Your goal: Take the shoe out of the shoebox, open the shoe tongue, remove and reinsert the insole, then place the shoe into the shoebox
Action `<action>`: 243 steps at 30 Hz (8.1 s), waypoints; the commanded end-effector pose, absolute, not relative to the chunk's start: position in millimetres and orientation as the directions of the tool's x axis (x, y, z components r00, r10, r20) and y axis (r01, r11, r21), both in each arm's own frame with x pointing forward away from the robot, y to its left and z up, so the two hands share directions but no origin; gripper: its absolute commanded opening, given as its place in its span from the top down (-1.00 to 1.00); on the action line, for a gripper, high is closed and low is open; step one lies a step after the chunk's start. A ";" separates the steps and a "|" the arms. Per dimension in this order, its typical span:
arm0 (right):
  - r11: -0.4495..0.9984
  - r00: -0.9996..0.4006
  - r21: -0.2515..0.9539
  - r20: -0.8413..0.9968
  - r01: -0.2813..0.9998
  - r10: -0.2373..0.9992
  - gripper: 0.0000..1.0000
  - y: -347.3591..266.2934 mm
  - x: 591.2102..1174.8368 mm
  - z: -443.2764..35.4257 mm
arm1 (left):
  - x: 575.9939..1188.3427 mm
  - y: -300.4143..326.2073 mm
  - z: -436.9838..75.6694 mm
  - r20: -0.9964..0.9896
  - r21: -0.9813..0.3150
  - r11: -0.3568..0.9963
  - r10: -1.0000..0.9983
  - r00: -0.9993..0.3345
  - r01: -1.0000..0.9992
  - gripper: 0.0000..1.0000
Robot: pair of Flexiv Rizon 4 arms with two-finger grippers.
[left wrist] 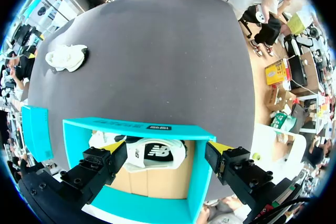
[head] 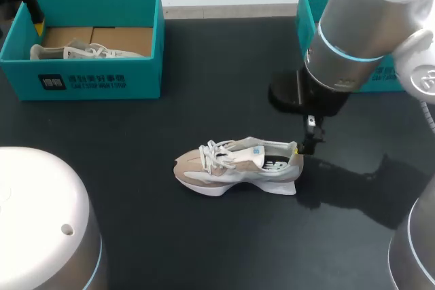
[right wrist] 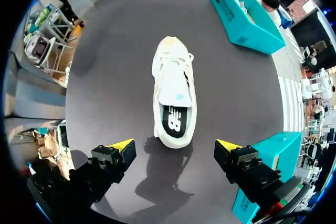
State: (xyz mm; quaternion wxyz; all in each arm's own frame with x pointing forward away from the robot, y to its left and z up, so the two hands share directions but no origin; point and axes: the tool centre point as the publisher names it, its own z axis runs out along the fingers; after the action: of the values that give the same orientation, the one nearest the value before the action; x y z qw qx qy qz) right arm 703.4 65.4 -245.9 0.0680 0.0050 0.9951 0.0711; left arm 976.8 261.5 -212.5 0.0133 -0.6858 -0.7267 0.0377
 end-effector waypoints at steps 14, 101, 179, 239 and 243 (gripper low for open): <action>0.843 -0.986 0.536 -0.157 -0.035 0.058 -1.00 15.0 712.3 -272.0 | 976.4 262.1 -212.4 -0.032 -0.072 0.056 0.998 -0.058 0.996 -1.00; 0.449 -0.992 0.893 -0.048 0.008 0.114 -1.00 29.1 732.6 -399.6 | 976.4 262.1 -212.4 -0.032 -0.072 0.056 0.998 -0.058 0.996 -1.00; 0.411 -0.999 0.911 0.040 0.043 0.016 1.00 93.0 725.9 -430.9 | 976.4 262.1 -212.4 -0.032 -0.072 0.056 0.998 -0.058 0.996 -1.00; 0.411 -0.999 0.911 0.040 0.043 0.016 1.00 93.0 725.9 -430.9 | 892.3 131.8 -147.1 -0.063 -0.119 0.975 -0.194 -0.979 -0.185 -1.00; 0.411 -0.999 0.911 0.040 0.043 0.016 1.00 93.0 725.9 -430.9 | 883.8 113.0 -143.5 -0.040 -0.182 0.924 -0.348 -0.937 -0.336 -1.00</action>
State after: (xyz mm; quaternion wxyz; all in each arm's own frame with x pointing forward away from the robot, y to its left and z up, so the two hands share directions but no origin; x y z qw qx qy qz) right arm 726.0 91.5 -426.0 -0.0124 0.0173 0.8396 0.5428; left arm 892.7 118.2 -143.0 -0.0248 -0.0177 -0.9989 0.0361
